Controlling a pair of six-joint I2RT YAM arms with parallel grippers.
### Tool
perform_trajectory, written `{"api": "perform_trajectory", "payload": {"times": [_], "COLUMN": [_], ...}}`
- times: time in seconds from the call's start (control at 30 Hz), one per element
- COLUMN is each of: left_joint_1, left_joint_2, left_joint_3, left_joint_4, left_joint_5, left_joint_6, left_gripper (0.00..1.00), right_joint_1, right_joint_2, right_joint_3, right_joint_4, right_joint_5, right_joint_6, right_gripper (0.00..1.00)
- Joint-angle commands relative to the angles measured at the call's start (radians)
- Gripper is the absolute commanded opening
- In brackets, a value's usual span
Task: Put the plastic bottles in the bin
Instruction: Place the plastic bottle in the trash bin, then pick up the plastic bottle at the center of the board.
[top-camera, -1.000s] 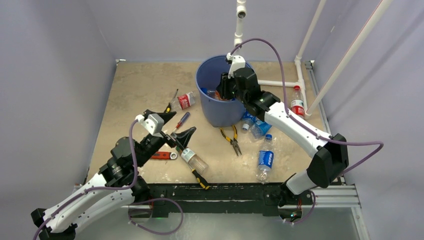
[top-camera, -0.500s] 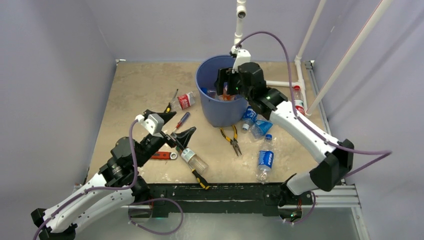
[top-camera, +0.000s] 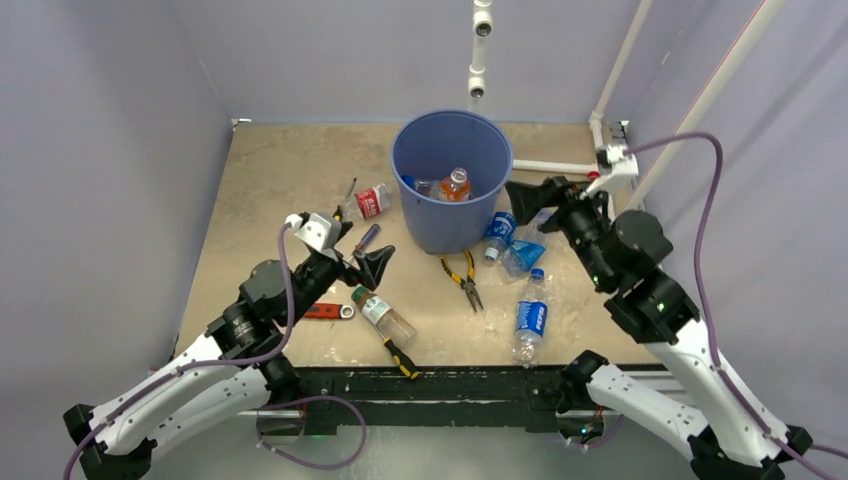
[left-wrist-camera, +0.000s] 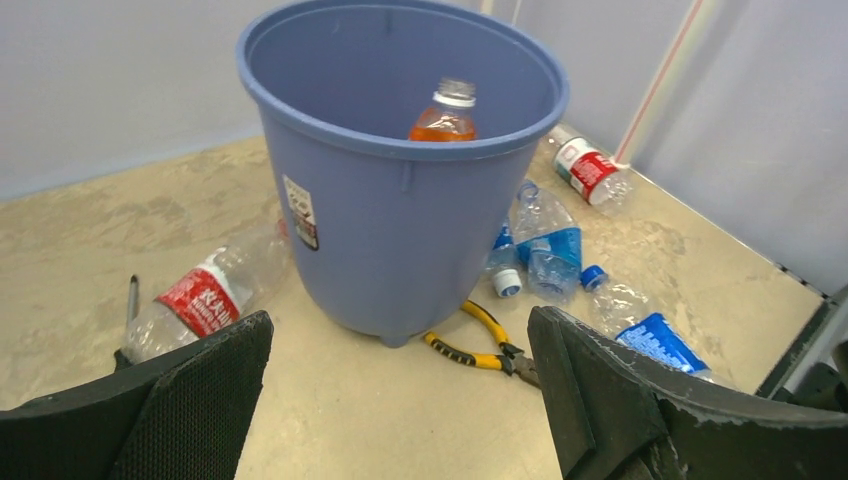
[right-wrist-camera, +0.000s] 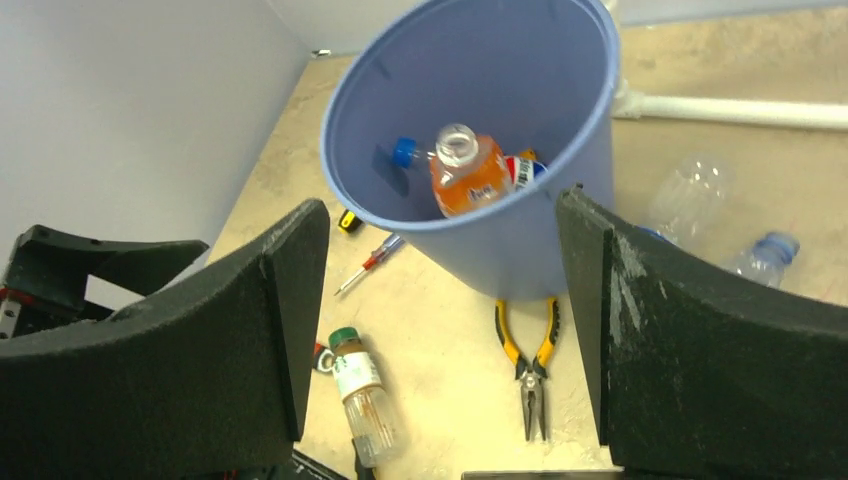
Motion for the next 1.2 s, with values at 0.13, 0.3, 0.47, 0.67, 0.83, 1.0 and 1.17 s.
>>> {"api": "perform_trajectory", "payload": {"times": [0.13, 0.3, 0.47, 0.67, 0.83, 1.0, 1.17], "left_joint_1": [0.001, 0.0, 0.0, 0.001, 0.001, 0.001, 0.001], "left_joint_2": [0.061, 0.12, 0.245, 0.259, 0.23, 0.225, 0.237], "left_joint_3": [0.078, 0.103, 0.147, 0.16, 0.144, 0.145, 0.147], "left_joint_4": [-0.099, -0.207, -0.337, -0.362, -0.35, -0.35, -0.353], "left_joint_5": [-0.267, -0.404, -0.423, -0.475, -0.466, -0.46, -0.434], "left_joint_6": [-0.102, -0.244, -0.334, -0.325, -0.317, -0.31, -0.313], "left_gripper": [0.99, 0.99, 0.99, 0.99, 0.99, 0.99, 0.99], "right_joint_1": [-0.001, -0.001, -0.001, -0.007, -0.08, -0.149, -0.311], "right_joint_2": [-0.161, -0.252, -0.3, -0.206, -0.111, -0.073, 0.054], "right_joint_3": [-0.304, -0.464, -0.6, -0.68, -0.661, -0.649, -0.65], "right_joint_4": [-0.054, -0.045, -0.029, -0.029, 0.045, 0.138, 0.211], "right_joint_5": [0.106, 0.126, 0.136, 0.32, 0.295, 0.327, 0.256], "right_joint_6": [0.209, 0.369, 0.503, 0.632, 0.612, 0.558, 0.539], "right_gripper": [0.81, 0.81, 0.82, 0.83, 0.84, 0.83, 0.83]}}
